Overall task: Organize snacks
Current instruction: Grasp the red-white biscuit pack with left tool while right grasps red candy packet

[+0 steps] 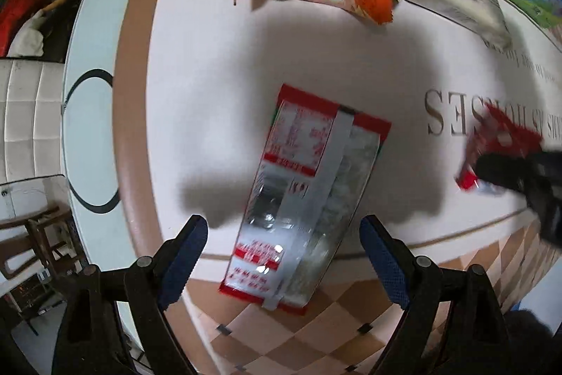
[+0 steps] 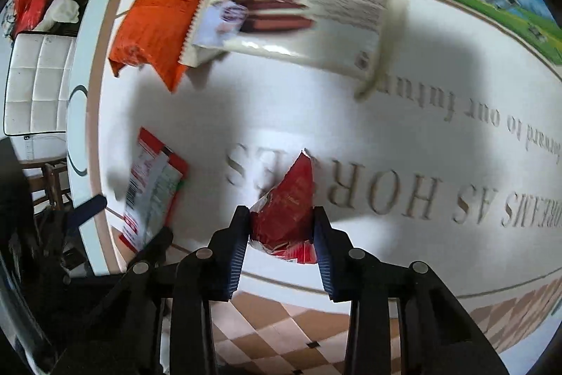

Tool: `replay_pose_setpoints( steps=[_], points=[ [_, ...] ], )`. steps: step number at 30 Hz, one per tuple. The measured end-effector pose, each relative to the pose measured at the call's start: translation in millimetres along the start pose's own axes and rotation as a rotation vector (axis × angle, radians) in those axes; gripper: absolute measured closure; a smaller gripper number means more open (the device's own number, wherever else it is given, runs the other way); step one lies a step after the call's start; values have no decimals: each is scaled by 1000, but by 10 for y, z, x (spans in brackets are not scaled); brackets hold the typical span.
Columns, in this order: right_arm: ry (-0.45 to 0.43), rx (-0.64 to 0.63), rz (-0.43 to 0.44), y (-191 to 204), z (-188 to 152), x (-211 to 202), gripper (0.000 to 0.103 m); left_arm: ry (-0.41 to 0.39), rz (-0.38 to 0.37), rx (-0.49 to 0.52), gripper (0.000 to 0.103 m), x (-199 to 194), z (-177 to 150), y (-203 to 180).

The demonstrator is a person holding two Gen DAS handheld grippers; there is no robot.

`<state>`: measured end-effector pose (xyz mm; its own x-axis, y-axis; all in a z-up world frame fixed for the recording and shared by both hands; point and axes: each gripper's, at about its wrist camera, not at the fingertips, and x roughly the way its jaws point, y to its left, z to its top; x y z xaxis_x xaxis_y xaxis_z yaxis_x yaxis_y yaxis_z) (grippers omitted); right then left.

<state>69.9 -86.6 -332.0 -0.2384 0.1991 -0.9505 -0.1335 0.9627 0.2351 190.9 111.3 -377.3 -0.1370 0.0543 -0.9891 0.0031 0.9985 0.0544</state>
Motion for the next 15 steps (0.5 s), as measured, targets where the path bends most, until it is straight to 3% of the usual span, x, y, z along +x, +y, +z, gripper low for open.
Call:
replay_pose_setpoints(
  steps=[3, 9, 11, 15],
  points=[
    [4, 14, -10, -70, -53, -5, 65, 3, -62, -92, 36, -32, 34, 47],
    [6, 57, 5, -194, -121, -26, 65, 36, -125, -293, 37, -20, 61, 330],
    [4, 65, 14, -228, -123, -47, 65, 58, -133, -284, 36, 32, 45, 353],
    [22, 79, 25, -312, -103, -24, 64, 63, -73, -174, 34, 66, 19, 188]
  ],
)
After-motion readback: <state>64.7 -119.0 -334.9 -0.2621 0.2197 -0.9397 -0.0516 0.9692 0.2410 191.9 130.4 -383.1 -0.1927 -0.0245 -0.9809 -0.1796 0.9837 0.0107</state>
